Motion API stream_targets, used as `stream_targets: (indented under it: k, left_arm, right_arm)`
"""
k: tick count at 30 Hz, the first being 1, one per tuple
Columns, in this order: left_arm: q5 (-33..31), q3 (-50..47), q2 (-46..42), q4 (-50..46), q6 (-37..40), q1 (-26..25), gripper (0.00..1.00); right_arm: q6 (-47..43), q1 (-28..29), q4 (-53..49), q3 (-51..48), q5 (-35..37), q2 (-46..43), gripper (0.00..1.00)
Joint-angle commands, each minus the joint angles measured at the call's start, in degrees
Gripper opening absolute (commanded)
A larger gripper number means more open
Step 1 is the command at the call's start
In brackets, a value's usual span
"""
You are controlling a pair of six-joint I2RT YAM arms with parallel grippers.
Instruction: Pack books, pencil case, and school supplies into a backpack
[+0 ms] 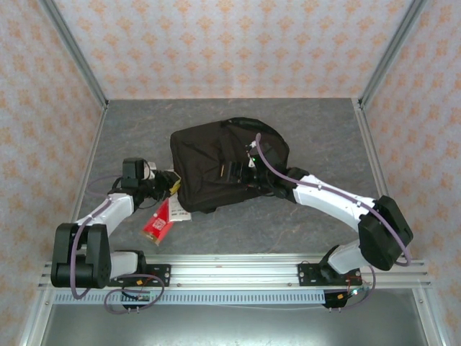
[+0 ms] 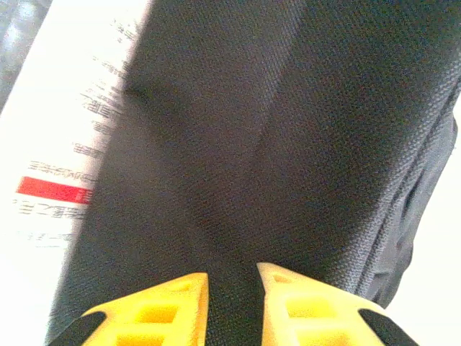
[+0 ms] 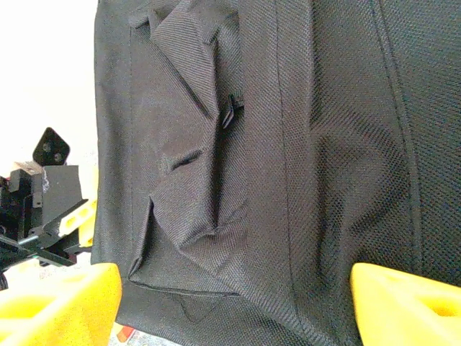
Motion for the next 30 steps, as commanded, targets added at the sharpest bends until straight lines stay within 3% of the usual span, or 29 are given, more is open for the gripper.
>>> stream_targets:
  k: [1,5,8,10,12,15,20,24,30]
  left_arm:
    - [-10.58,4.73,-6.7,-17.93,8.31,-0.74,0.29]
    - [-18.62,11.98,-11.43,-31.37,14.39,-0.11,0.36]
    - [-19.23,16.52,-9.84,-38.65,18.23,1.67,0.48]
    - [-19.37,18.47,-8.73,-41.98,20.61,2.65,0.58]
    - [-19.33,20.12,-8.63,-44.37,22.62,3.01,0.63]
    - [-19.7,22.07,-10.81,-46.74,24.63,3.02,0.69]
    - [-26.35,23.99,-14.59,-50.34,27.66,1.99,0.75]
    - [-31.97,22.39,-15.68,-50.25,25.51,1.98,0.78]
    - [-34.67,25.9,-12.31,-52.33,25.34,1.98,0.79]
  right_arm:
    - [-2.13,0.34,-0.23,2.84,-3.33,-0.19,0.78]
    - [-8.09,4.1,-4.12,4.54,-7.43,-0.95,0.75]
    - [-10.24,9.82,-4.19,3.89,-7.61,-0.43,0.76]
    - [-10.9,14.29,-5.11,5.08,-4.76,2.59,0.76]
    - [-12.98,18.74,-9.76,9.49,2.4,7.33,0.73]
    - [-12.67,21.41,-10.43,12.72,8.72,11.23,0.73]
    - [-13.38,21.56,-11.39,17.35,11.88,18.51,0.74]
    - [-12.11,20.71,-17.14,24.28,24.01,26.04,0.76]
    - [-7.59,11.76,-22.2,31.93,34.23,33.93,0.76]
